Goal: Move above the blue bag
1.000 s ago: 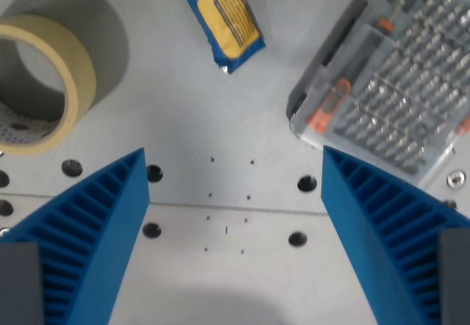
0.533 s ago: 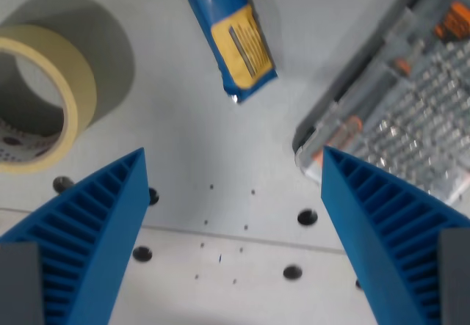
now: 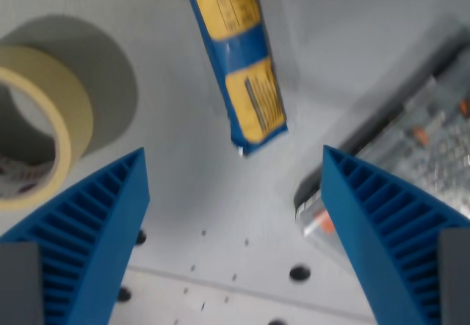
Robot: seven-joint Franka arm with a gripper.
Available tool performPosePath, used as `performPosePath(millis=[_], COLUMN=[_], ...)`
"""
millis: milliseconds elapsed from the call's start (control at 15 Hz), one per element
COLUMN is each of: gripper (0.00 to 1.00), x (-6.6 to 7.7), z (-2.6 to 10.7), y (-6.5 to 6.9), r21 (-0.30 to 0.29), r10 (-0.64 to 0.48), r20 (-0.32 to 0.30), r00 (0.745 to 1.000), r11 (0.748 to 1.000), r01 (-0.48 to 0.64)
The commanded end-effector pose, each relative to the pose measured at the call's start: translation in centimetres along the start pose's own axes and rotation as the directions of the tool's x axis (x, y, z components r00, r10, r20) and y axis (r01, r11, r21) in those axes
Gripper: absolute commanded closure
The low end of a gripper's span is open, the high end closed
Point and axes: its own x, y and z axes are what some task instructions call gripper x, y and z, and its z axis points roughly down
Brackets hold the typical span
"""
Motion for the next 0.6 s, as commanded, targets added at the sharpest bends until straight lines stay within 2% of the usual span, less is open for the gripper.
performPosePath(millis=[67,600], gripper=[0.0,0.0], x=[1.4,3.4], z=[0.8,3.8], y=[0.0,-0.2], r21=[-0.012,-0.023], r10=[-0.183,-0.252], r20=[0.028,0.028], r00=[0.983,0.967], r11=[0.983,0.967], r01=[0.183,0.253])
